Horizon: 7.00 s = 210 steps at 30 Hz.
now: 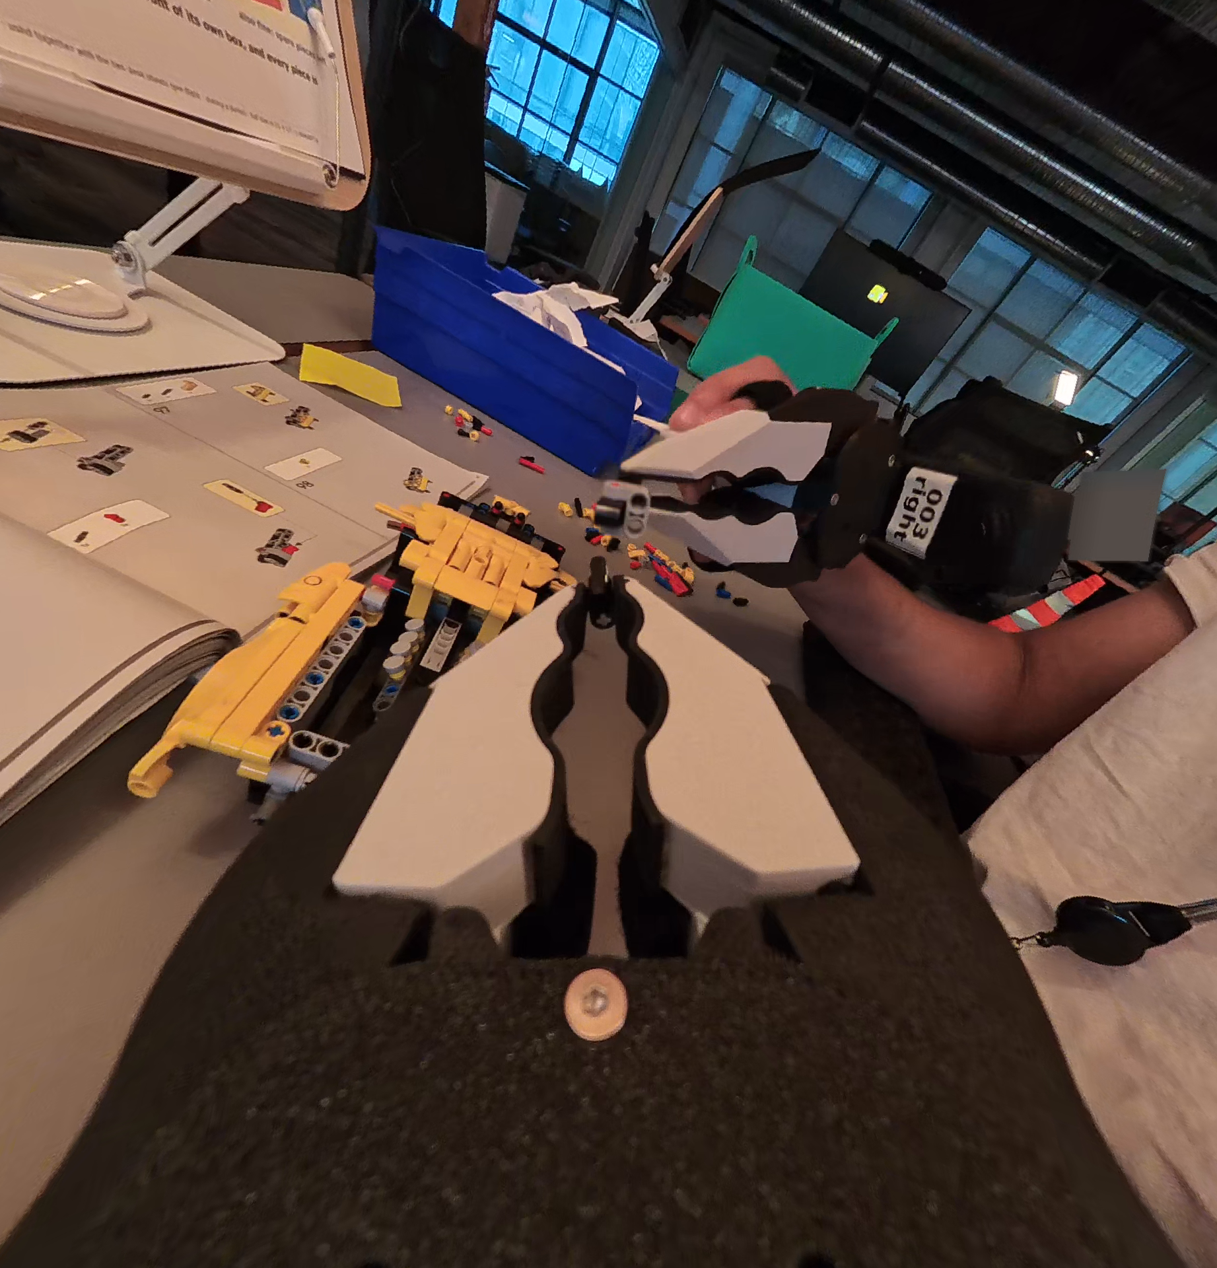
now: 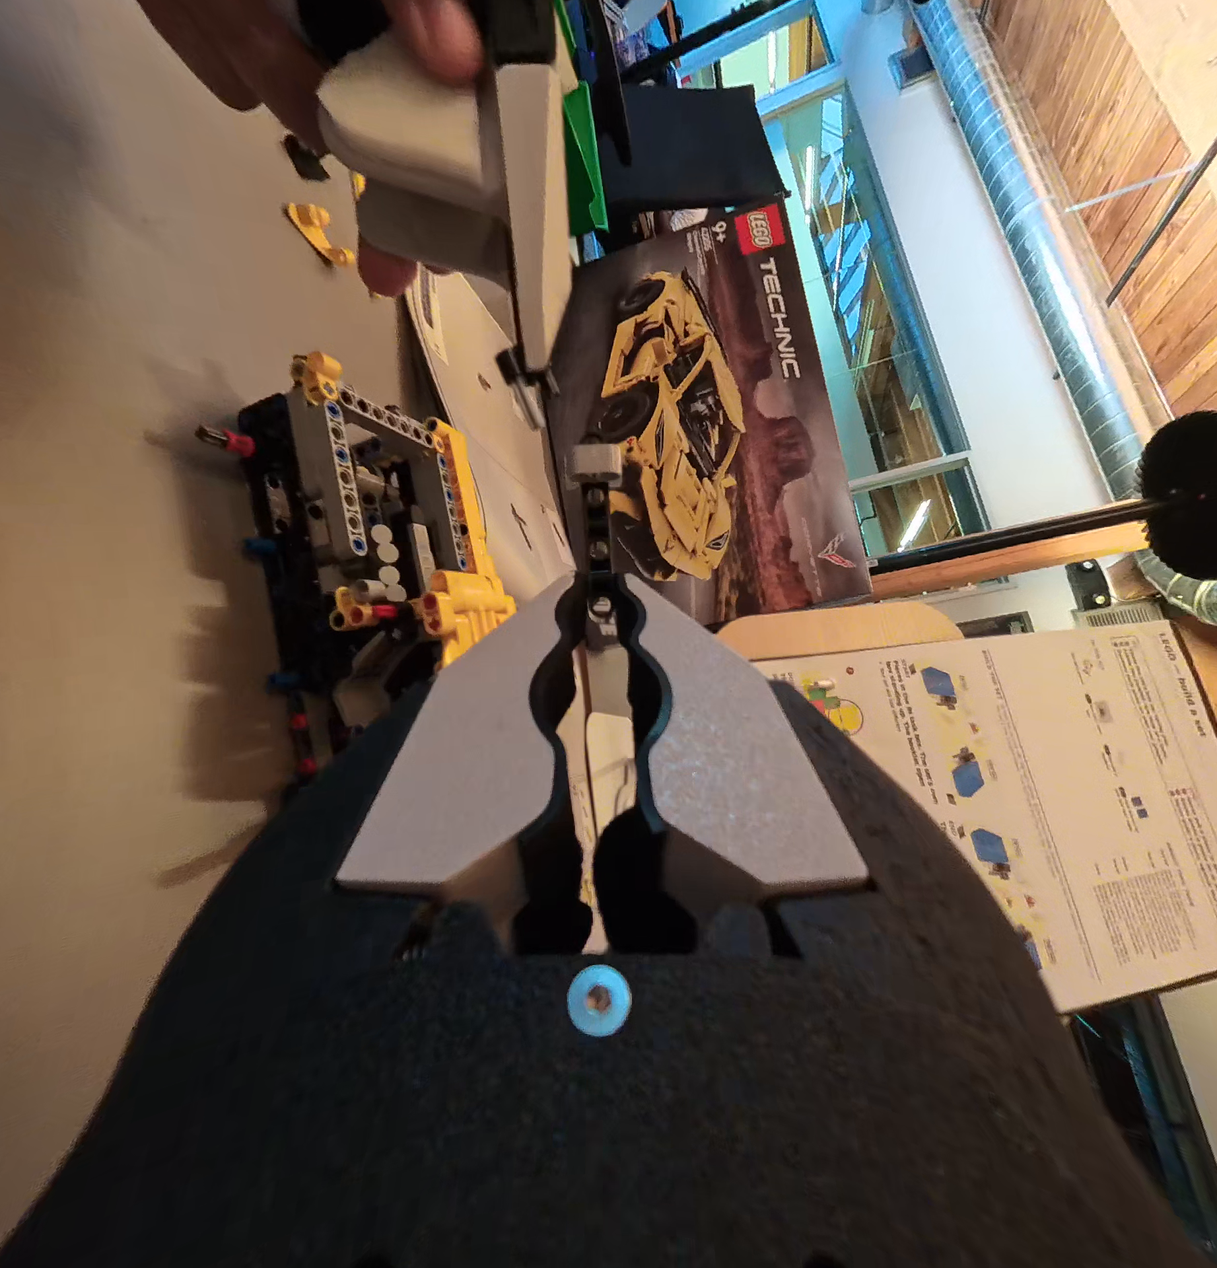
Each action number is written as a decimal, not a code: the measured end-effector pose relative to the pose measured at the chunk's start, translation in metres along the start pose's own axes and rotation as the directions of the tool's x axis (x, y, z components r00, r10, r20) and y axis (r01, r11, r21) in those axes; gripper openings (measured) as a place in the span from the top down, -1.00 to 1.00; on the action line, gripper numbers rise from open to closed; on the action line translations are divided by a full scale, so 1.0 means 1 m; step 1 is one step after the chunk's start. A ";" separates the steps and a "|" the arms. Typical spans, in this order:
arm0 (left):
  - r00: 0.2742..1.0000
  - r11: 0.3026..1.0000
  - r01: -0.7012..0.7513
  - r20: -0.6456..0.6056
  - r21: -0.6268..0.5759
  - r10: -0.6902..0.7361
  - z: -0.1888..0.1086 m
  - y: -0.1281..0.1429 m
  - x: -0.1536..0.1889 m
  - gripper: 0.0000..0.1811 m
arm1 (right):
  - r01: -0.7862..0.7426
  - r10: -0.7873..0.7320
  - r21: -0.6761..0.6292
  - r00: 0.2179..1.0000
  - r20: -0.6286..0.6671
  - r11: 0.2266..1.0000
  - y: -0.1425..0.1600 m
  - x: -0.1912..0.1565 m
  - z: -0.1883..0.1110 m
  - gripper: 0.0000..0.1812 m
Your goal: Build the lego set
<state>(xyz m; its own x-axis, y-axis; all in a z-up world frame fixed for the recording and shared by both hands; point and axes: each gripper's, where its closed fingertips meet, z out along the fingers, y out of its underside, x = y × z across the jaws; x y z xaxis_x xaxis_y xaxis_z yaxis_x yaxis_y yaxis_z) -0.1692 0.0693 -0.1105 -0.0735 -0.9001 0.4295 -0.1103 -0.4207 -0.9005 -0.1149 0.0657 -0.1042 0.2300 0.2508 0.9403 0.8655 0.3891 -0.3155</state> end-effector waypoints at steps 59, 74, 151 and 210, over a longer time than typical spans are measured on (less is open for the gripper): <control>0.988 0.987 0.156 -0.014 -0.045 -0.156 -0.003 0.013 -0.007 0.93 | -0.527 0.463 -0.020 0.728 0.507 0.850 -0.033 -0.063 0.009 0.84; 0.931 0.935 0.339 -0.108 -0.101 -0.349 0.004 0.026 0.001 0.93 | -0.352 0.339 -0.028 0.873 0.351 0.936 -0.021 -0.048 0.015 0.84; 0.977 0.977 -0.175 -0.101 0.123 0.188 0.012 -0.012 0.054 0.71 | -0.981 0.704 0.189 0.170 0.690 0.051 -0.075 0.026 -0.010 0.84; 0.826 0.986 0.169 -0.546 0.005 -0.138 -0.001 -0.009 0.101 0.93 | -0.256 0.124 0.232 0.876 0.466 0.938 -0.102 0.025 -0.019 0.72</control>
<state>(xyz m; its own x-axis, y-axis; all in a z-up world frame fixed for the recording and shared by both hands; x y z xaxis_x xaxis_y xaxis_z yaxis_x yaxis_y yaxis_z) -0.1769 -0.0176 -0.0591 -0.5865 -0.6236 0.5169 -0.1160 -0.5669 -0.8156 -0.1885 0.0152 -0.0458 0.1016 0.6811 0.7252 0.6499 0.5065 -0.5667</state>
